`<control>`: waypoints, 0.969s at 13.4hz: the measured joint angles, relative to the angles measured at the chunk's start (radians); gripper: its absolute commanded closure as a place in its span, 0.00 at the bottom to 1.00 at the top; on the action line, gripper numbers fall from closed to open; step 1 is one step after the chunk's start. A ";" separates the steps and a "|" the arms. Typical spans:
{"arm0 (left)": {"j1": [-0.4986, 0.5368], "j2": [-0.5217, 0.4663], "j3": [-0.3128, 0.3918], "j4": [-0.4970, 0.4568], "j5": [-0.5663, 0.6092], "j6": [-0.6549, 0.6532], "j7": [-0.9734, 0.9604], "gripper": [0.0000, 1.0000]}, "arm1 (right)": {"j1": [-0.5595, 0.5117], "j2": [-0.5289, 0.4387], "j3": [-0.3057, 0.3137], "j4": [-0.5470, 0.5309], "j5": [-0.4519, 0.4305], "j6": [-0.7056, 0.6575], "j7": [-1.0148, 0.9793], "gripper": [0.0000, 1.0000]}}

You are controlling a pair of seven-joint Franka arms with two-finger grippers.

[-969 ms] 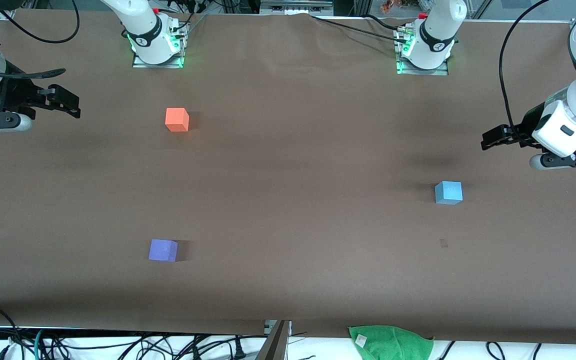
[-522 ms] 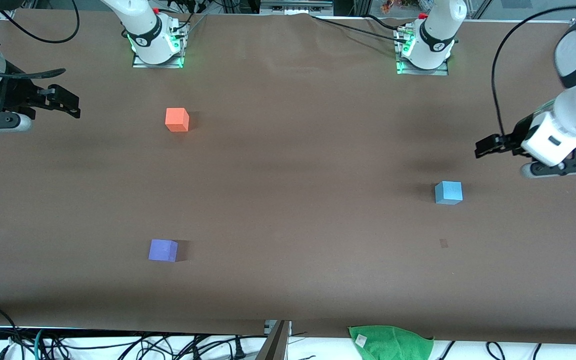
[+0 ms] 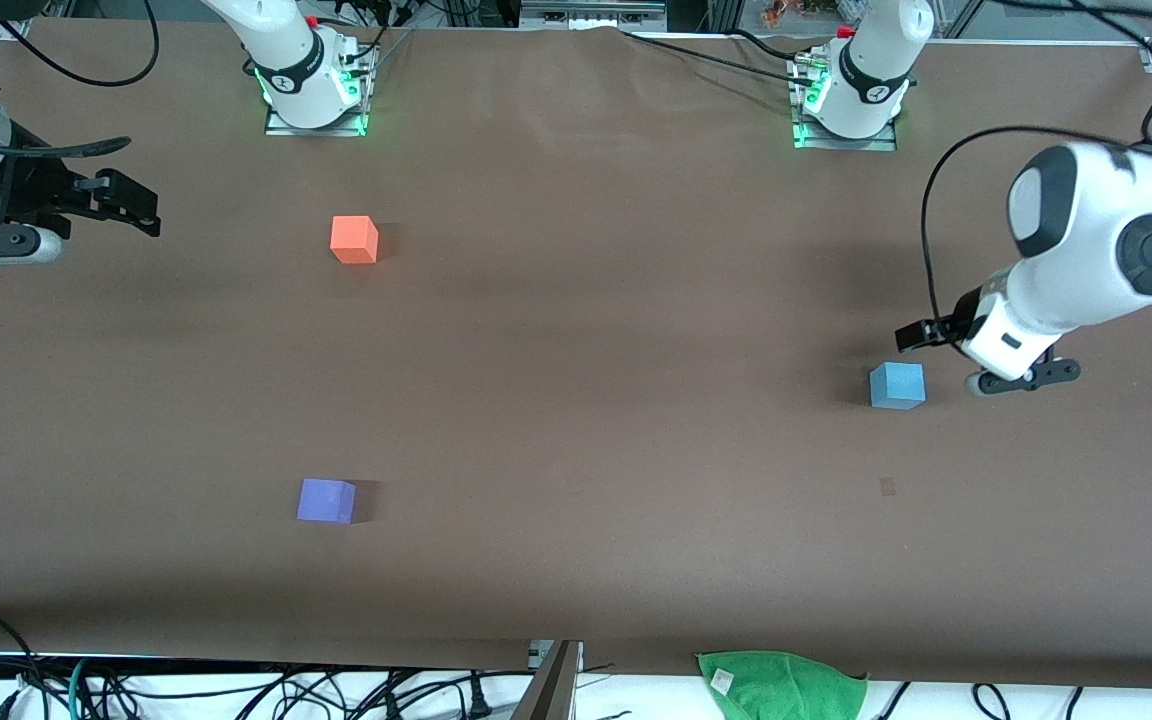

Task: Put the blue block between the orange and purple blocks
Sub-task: 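Reach the left gripper down over the light-blue cube, then close the left gripper on the light-blue cube and lift it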

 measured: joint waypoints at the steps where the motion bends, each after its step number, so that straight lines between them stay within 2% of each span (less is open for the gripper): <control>1: 0.003 0.031 0.001 -0.001 0.000 0.028 0.000 0.00 | 0.000 0.000 0.000 0.000 0.000 0.000 0.000 0.00; 5: 0.017 0.102 0.002 -0.057 0.000 0.167 0.000 0.00 | 0.000 0.000 0.000 0.000 0.000 0.000 0.000 0.00; 13: 0.016 0.164 0.001 -0.085 0.012 0.228 0.034 0.00 | 0.000 0.000 0.000 0.000 0.000 0.000 0.000 0.00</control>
